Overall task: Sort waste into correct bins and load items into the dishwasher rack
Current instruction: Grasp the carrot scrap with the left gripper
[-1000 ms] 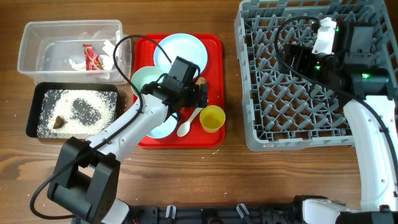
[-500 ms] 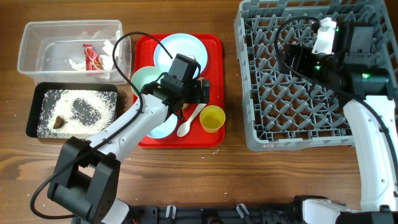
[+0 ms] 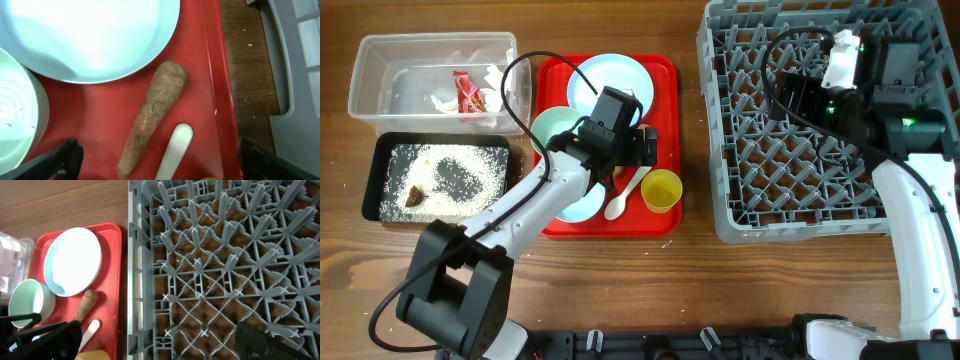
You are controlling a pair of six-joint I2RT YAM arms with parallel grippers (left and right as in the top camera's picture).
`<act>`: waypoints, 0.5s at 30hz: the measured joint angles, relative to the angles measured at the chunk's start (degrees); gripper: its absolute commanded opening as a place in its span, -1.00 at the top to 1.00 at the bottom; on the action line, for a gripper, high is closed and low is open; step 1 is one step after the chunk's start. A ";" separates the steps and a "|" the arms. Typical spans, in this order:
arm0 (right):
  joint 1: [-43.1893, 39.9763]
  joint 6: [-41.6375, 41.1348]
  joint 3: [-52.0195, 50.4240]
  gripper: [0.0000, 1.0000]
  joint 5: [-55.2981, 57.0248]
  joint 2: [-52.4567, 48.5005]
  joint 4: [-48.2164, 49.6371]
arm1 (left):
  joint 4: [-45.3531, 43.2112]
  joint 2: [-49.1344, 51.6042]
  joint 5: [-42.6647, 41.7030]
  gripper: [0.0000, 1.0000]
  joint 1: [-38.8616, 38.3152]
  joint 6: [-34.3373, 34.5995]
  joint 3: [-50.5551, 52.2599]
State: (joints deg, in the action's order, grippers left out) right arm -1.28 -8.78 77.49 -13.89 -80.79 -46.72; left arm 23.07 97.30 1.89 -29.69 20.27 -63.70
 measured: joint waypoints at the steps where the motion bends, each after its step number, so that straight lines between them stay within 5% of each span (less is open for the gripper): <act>1: 0.00 0.00 0.00 -0.99 0.02 0.00 0.00 | 0.00 -0.02 0.00 -1.00 0.00 0.02 0.00; 15: 1.29 -1.51 0.00 -1.00 -8.15 -2.03 2.67 | 0.00 -0.02 0.00 -1.00 0.00 0.02 0.00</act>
State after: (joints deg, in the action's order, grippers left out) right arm 0.01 -10.28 77.49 -22.04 -82.83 -44.05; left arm 23.07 97.27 1.89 -29.69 20.29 -63.70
